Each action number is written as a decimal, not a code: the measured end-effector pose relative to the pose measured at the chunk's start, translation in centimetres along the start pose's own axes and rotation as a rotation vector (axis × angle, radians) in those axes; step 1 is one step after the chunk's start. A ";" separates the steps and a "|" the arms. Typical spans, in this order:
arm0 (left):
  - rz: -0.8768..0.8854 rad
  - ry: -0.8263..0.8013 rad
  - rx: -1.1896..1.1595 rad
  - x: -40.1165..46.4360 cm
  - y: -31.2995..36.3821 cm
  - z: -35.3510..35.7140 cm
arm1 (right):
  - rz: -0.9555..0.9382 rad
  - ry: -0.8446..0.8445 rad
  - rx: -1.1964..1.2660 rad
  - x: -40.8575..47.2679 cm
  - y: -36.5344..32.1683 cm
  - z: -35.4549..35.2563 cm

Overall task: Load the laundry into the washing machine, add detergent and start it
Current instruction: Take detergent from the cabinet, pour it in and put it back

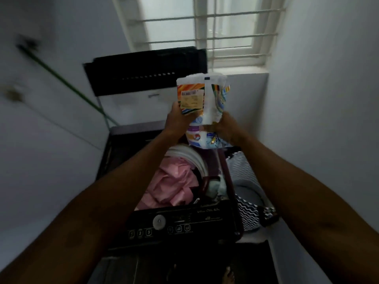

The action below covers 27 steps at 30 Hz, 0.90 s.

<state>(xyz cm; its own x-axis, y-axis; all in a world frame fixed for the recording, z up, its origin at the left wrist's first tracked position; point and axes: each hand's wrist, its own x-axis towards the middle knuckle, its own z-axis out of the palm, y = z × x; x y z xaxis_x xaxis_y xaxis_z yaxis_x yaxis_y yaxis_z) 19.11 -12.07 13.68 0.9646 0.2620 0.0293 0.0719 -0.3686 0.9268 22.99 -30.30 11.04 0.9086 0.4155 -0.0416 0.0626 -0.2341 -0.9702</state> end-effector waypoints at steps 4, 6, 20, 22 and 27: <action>0.037 0.215 0.099 -1.5 1.3 -6.8 | -0.099 -0.110 -0.012 3.0 -4.6 4.2; 0.070 0.338 0.149 -2.6 1.3 -10.6 | -0.157 -0.142 0.009 4.0 -7.2 7.0; 0.306 0.852 0.600 -15.3 10.1 -38.8 | -0.481 -0.347 0.279 2.6 -31.5 30.6; 0.303 0.919 0.640 -17.8 11.6 -42.3 | -0.510 -0.403 0.330 1.4 -34.9 33.9; 0.284 1.073 0.659 -23.8 14.6 -49.2 | -0.529 -0.538 0.464 -3.0 -42.2 40.5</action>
<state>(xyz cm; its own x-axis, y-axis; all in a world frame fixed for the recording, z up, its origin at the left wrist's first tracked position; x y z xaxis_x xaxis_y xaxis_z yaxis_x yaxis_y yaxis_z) -15.29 20.19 44.94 0.3035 0.5710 0.7628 0.3062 -0.8165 0.4894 0.87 13.91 42.49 0.4831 0.7530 0.4468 0.1393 0.4377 -0.8883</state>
